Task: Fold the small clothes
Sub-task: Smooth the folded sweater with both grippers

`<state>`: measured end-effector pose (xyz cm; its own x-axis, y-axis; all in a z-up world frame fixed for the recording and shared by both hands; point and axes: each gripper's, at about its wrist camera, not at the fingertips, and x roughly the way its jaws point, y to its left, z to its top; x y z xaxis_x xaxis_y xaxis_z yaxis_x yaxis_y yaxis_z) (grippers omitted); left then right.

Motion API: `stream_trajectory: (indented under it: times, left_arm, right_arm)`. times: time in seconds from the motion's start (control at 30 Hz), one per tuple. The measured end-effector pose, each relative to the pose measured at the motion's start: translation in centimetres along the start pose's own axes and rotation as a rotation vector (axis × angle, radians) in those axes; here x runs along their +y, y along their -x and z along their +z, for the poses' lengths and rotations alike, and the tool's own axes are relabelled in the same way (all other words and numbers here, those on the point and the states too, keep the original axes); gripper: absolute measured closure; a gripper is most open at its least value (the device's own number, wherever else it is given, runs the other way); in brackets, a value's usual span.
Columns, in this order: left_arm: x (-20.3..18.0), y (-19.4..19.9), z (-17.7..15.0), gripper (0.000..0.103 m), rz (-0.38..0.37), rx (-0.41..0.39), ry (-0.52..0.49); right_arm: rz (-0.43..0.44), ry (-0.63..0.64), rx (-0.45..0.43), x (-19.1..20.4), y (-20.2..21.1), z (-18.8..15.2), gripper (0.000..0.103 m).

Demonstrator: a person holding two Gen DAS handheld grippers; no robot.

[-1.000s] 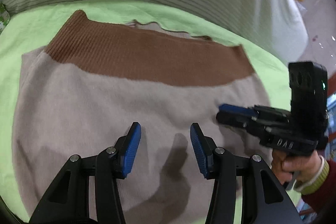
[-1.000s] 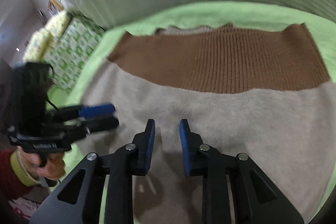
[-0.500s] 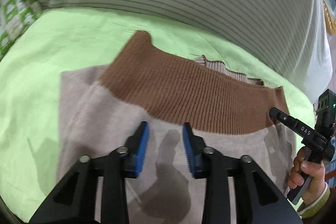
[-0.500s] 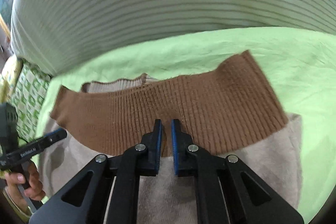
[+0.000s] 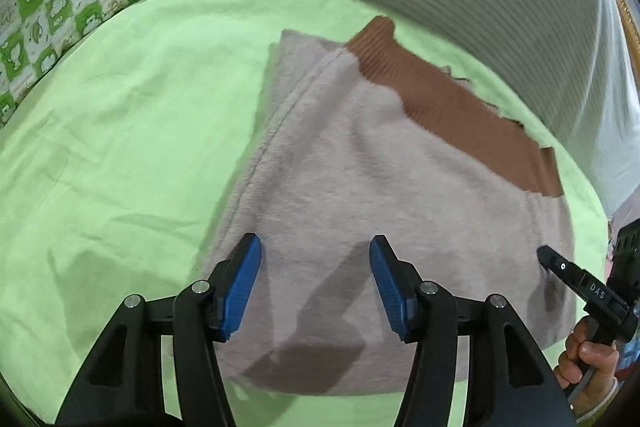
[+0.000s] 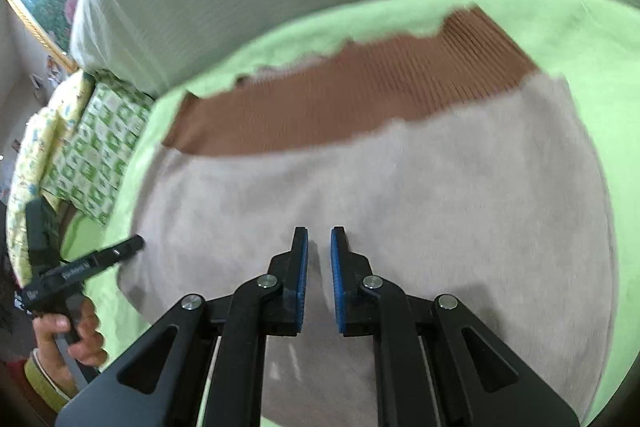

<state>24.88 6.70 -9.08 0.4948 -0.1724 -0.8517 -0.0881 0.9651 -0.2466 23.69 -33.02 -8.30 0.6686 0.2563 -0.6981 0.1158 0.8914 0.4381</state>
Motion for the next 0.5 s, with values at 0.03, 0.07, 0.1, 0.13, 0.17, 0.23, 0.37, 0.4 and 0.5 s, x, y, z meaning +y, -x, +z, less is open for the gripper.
stream_trajectory:
  times: [0.03,0.07,0.1,0.13,0.17,0.23,0.37,0.4,0.5]
  left_arm:
    - [0.2,0.0,0.0,0.046,0.024,-0.003,-0.012]
    - [0.3,-0.1,-0.1,0.045,0.040,0.000,-0.024]
    - [0.4,-0.4,-0.2,0.045,0.045,0.004,-0.023]
    - [0.7,-0.2,-0.3,0.046,0.035,0.008,-0.006]
    - [1.0,0.1,-0.4,0.046,0.026,0.008,0.009]
    - [1.5,1.1,-0.7,0.046,0.014,0.002,0.039]
    - [2.5,3.2,-1.9,0.031,0.030,-0.008,0.104]
    - [3.0,3.7,-2.4,0.030,0.037,-0.011,0.130]
    - [4.7,4.7,-4.1,0.029,0.022,-0.002,0.228]
  right_arm:
    - [-0.015,-0.011,0.000,-0.5,0.0,-0.2,0.091]
    - [-0.025,-0.026,-0.011,-1.2,0.4,-0.3,0.091]
    - [-0.044,-0.032,-0.019,-1.5,0.7,-0.2,0.091]
    - [-0.064,-0.040,-0.026,-1.6,0.9,-0.1,0.091]
    - [-0.062,-0.063,-0.032,-2.0,1.4,-0.1,0.091]
    - [-0.053,-0.098,-0.048,-2.3,2.6,0.0,0.091]
    - [-0.038,-0.112,-0.090,-1.9,4.9,-0.3,0.088]
    - [-0.034,-0.118,-0.101,-1.7,5.5,-0.5,0.084]
    - [-0.018,-0.142,-0.130,-1.1,6.9,-1.2,0.070]
